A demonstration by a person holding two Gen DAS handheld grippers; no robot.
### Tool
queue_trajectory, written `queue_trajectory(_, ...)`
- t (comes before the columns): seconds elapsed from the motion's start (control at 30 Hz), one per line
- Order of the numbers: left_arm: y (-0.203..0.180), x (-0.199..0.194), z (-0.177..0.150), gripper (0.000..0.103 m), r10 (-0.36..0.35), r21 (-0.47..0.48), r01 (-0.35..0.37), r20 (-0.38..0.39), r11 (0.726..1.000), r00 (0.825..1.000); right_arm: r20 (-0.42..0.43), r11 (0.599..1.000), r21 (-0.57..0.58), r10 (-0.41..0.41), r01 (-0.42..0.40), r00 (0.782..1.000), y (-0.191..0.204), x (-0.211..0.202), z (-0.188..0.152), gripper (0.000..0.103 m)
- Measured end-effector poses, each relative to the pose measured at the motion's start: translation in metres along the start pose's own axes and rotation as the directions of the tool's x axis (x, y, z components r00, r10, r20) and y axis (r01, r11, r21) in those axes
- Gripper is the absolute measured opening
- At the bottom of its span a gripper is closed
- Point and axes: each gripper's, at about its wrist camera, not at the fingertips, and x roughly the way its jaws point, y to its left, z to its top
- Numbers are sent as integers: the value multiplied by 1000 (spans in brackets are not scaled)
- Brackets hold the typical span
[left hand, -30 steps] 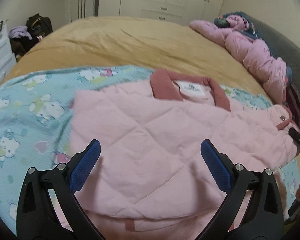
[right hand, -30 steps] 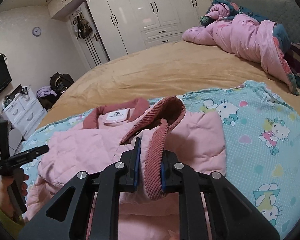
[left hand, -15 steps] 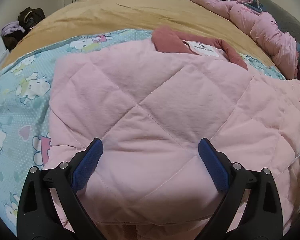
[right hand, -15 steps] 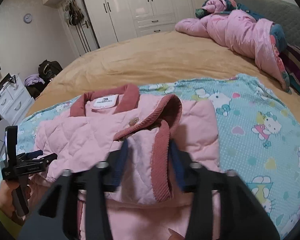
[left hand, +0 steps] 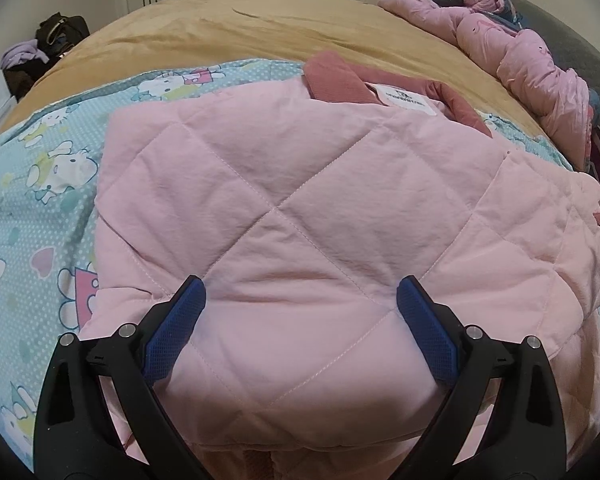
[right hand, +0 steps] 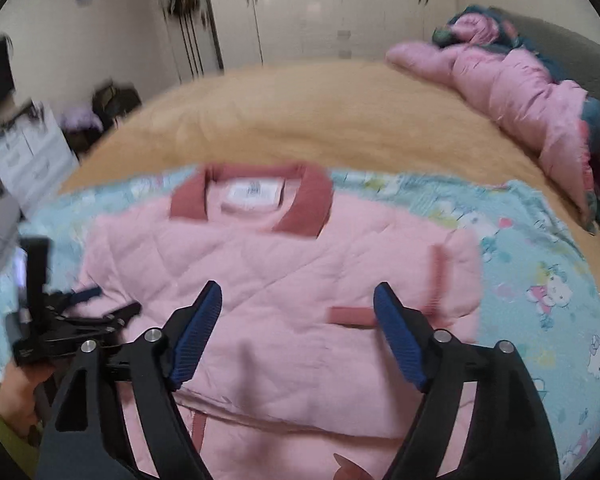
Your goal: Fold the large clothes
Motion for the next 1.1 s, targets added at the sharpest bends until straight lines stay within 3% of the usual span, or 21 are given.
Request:
queue_trajectory(0.13,1,0,0,90,-9,0,9,-3,1000,1000,-173,998,-49,-59,51,983,15,56,-3,80)
queue_trajectory(0.23,1,0,-1,90,-7,5,7,0,1000,1000,-225,999,-18,-46,43,973,11,79,-12,84)
queue_trajectory(0.53,-2,6,-3,91,1,9,-1,10,1000,1000,-199,999,21,-20,25,980,6,90,-24,87)
queue_trajectory(0.6,-1,-5,-2,90,-3,10,3,20,1000,1000,-200,1000,17,12,-9,980,5,73,-18,87)
queue_trajectory(0.7,0,-33,-7,90,-6,14,5,69,1000,998,-110,992,65,115,-108,987,-2,32,-18,87)
queue_trajectory(0.8,-9,-49,-17,91,30,65,-36,99,997,995,-59,989,46,142,-140,988,3,5,-30,88)
queue_trajectory(1.0,-10,-34,-28,94,-9,42,7,32,999,999,-150,993,18,118,-116,982,13,29,-54,89)
queue_trajectory(1.1,-8,-29,-29,94,-15,38,14,25,999,1000,-143,990,52,136,-129,980,9,37,-58,91)
